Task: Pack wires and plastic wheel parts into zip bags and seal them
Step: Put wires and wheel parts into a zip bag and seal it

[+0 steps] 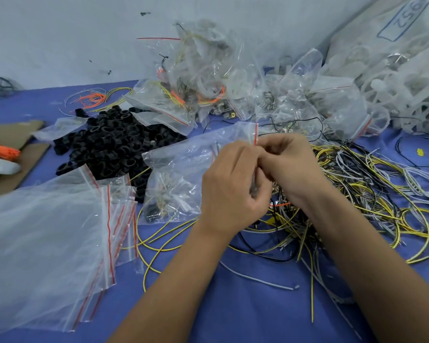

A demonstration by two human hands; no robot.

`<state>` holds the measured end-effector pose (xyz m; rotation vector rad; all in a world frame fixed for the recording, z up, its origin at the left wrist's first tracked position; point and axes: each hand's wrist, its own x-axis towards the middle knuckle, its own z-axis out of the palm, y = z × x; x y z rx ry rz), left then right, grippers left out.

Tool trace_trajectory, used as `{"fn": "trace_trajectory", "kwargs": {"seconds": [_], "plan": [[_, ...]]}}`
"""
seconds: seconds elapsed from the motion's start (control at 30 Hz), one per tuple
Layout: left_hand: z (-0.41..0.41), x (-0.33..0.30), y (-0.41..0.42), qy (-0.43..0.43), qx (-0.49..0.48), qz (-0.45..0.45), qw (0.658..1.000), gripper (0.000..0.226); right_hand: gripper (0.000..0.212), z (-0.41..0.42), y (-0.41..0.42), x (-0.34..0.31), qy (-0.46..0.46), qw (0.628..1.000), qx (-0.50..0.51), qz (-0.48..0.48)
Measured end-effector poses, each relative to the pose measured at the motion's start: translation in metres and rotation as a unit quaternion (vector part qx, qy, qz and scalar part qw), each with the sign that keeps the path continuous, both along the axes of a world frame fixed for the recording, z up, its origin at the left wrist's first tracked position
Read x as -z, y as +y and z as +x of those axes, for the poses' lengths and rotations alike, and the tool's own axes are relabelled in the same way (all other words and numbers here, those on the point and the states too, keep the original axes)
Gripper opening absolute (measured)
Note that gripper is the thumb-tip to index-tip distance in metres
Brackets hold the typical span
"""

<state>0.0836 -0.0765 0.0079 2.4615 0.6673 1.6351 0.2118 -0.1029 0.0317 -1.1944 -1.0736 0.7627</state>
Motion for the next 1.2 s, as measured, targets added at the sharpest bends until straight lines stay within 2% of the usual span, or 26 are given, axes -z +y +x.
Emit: {"fn": "trace_trajectory", "kwargs": {"seconds": [0.07,0.1,0.17,0.27,0.37,0.43,0.5,0.57,0.63,0.77,0.8,0.87,0.93,1.03,1.1,1.2], "plan": [[-0.001,-0.001,0.002,-0.013,-0.011,-0.012,1.000,0.022,0.012,0.003,0.001,-0.002,0.109,0.992,0.057,0.021],[-0.001,-0.001,0.002,-0.016,-0.016,-0.016,1.000,0.022,0.010,0.003,0.001,-0.002,0.126,0.989,0.079,0.026],[-0.002,-0.001,0.003,-0.017,-0.023,-0.020,0.999,0.022,0.011,-0.002,0.001,-0.001,0.103,0.991,0.078,0.022],[-0.001,0.001,0.001,-0.015,-0.013,-0.012,1.000,0.023,0.030,-0.013,-0.001,0.003,0.007,1.000,0.005,-0.012],[0.000,0.001,-0.001,-0.015,0.011,-0.006,1.000,0.027,0.020,-0.011,-0.001,0.005,-0.017,0.999,-0.035,-0.037],[0.001,0.001,-0.001,-0.020,0.021,-0.002,1.000,0.026,0.020,-0.011,-0.001,0.005,0.028,0.999,-0.011,-0.034],[0.001,0.001,0.000,-0.034,0.025,-0.007,0.999,0.022,0.024,-0.011,0.000,0.003,0.127,0.992,0.017,-0.020],[0.001,0.003,0.001,-0.077,0.010,-0.042,0.996,0.018,0.015,-0.007,0.002,0.002,0.173,0.984,0.049,-0.005],[-0.002,0.004,0.006,-0.147,-0.027,-0.107,0.983,0.013,0.010,0.002,0.003,0.004,0.124,0.987,0.103,-0.004],[-0.007,0.005,0.017,-0.234,-0.079,-0.213,0.945,0.007,0.008,0.010,0.000,0.006,-0.111,0.971,0.212,-0.002],[-0.008,0.005,0.018,-0.242,-0.081,-0.229,0.939,0.006,0.008,0.009,0.000,0.006,-0.129,0.969,0.211,-0.001],[-0.006,0.006,0.018,-0.243,-0.079,-0.246,0.935,0.004,0.011,0.006,0.000,0.004,-0.082,0.979,0.184,0.002],[-0.005,0.005,0.017,-0.226,-0.078,-0.234,0.942,0.004,0.009,0.005,0.001,0.002,-0.006,0.988,0.152,0.007],[-0.003,0.003,0.015,-0.176,-0.065,-0.168,0.968,0.010,0.007,0.002,0.002,0.001,0.039,0.993,0.108,0.016],[-0.001,0.002,0.011,-0.140,-0.040,-0.117,0.982,0.010,0.010,-0.005,0.003,0.004,0.047,0.996,0.074,0.009],[0.004,0.002,0.002,-0.092,-0.003,-0.046,0.995,0.013,0.020,-0.015,0.002,0.009,0.008,1.000,0.027,-0.001]]}}
